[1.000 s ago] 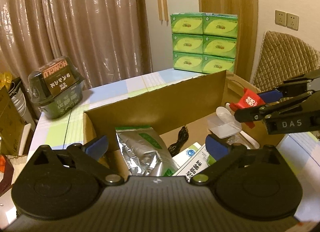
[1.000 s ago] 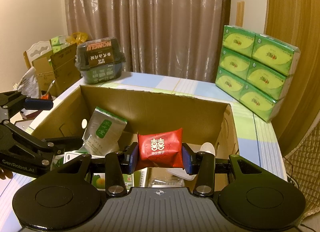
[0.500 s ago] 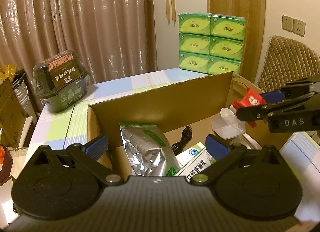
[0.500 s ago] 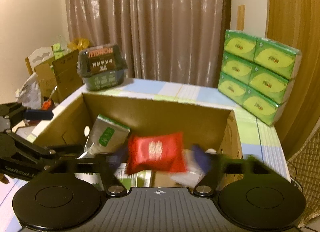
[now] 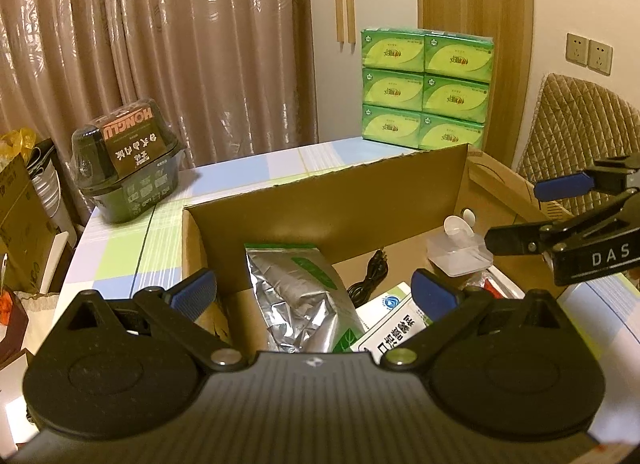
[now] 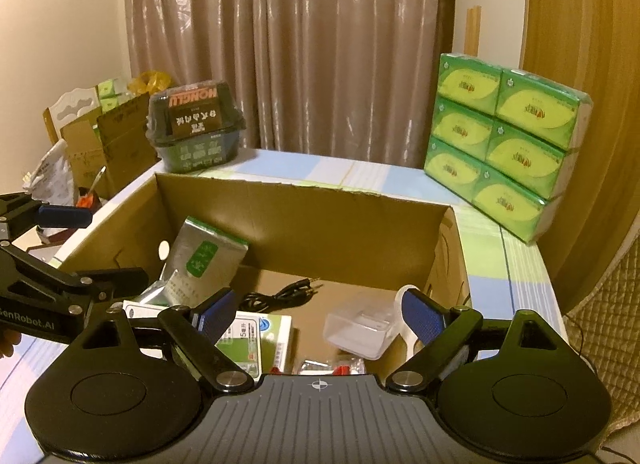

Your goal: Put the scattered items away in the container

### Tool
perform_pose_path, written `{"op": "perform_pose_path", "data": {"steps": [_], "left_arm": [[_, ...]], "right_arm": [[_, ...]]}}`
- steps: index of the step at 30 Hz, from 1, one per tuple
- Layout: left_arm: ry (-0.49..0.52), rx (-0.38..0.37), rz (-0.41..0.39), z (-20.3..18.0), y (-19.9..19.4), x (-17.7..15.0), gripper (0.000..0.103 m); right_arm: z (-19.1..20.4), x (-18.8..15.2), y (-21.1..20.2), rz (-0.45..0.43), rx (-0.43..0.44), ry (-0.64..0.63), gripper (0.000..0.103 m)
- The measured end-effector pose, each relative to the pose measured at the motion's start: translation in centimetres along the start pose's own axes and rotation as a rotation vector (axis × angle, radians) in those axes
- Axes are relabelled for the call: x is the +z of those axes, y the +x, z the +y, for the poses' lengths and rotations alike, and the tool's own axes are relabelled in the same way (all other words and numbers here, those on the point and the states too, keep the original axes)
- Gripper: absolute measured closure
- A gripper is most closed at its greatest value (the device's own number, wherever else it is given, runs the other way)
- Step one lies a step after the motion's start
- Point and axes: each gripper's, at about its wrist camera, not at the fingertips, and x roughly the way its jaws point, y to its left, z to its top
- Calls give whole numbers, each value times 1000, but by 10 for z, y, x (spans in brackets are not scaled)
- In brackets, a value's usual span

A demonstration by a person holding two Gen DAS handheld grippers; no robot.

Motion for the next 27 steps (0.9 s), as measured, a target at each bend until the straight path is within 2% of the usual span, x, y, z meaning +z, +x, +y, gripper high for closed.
{"op": "perform_pose_path", "data": {"steps": [8, 13, 16, 27], "left_arm": [[-17, 4, 7, 2, -6, -4, 1], [-41, 16, 15, 5, -13, -7, 1], [-66, 16, 14, 8, -20, -9, 1], [-154, 40, 30, 13, -64, -23, 1]], "right_arm": [[5, -1, -3, 10, 0, -5, 15], [9, -2, -10, 7, -8, -3, 5], [12, -2, -17, 5, -14, -1, 2], [27, -11, -55, 24, -30, 18, 2]]}}
